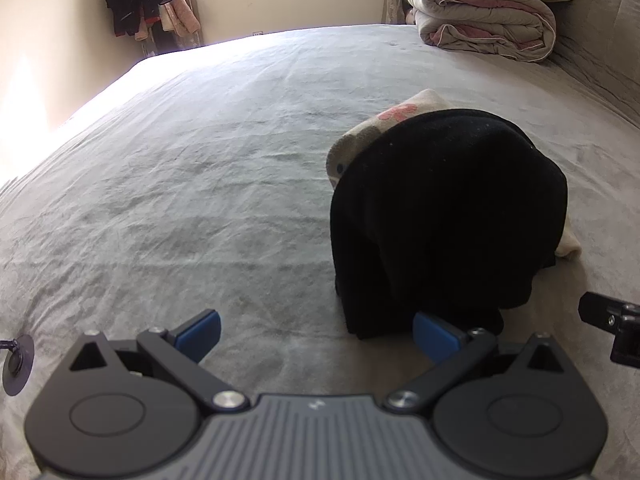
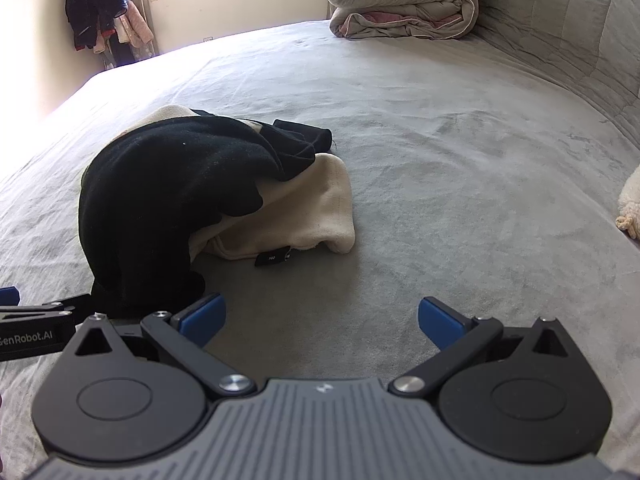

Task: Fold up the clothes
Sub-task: 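Approach the crumpled cream-and-black sweatshirt with both grippers open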

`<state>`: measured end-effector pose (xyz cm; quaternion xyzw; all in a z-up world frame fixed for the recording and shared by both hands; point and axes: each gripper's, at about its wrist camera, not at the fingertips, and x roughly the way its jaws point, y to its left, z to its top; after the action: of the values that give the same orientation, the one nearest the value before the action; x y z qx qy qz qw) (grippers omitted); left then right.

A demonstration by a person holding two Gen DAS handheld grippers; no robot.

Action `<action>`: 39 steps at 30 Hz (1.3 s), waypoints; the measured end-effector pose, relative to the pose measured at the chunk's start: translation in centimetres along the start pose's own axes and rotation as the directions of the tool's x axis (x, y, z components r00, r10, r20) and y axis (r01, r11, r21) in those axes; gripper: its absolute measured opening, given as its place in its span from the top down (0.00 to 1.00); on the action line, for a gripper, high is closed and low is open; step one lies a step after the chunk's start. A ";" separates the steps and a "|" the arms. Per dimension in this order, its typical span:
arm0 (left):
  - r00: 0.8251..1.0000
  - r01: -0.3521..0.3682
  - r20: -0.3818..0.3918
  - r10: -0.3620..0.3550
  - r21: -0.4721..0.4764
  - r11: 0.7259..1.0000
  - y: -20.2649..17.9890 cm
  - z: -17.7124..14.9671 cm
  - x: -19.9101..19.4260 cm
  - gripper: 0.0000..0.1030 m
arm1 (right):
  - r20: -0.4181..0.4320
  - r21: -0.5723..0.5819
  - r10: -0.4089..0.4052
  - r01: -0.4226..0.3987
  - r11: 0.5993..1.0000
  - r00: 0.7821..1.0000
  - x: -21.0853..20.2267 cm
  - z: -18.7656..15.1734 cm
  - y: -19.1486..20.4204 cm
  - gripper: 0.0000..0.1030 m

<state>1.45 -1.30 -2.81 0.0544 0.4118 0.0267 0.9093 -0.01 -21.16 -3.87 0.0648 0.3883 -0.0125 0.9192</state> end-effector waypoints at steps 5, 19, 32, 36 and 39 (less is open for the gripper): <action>1.000 0.003 -0.002 -0.003 -0.011 1.000 0.2 0.0 0.1 0.00 | -0.004 0.002 -0.003 0.003 1.000 1.000 0.1 -0.1 0.0 0.00; 1.000 0.007 -0.013 -0.007 -0.021 1.000 0.5 0.2 0.3 0.00 | -0.028 0.015 0.006 -0.006 1.000 1.000 0.5 -0.2 -0.2 0.00; 0.997 0.075 0.038 -0.071 -0.109 0.991 1.8 1.0 -0.1 0.00 | 0.020 -0.006 0.033 -0.033 0.999 0.999 -0.2 0.3 0.6 0.00; 0.995 0.080 0.075 -0.071 -0.129 0.988 2.1 1.2 -0.3 0.00 | 0.034 -0.031 0.050 -0.049 0.998 0.998 -0.3 0.9 0.9 0.00; 0.993 0.083 0.089 -0.073 -0.124 0.989 2.2 1.4 -0.2 0.00 | 0.040 -0.026 0.103 -0.102 0.994 0.994 -0.3 1.4 0.8 0.00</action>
<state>2.34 0.78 -1.53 -0.0192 0.3722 0.0151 0.9278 0.84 -20.59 -2.65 0.0735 0.3656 0.0378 0.9271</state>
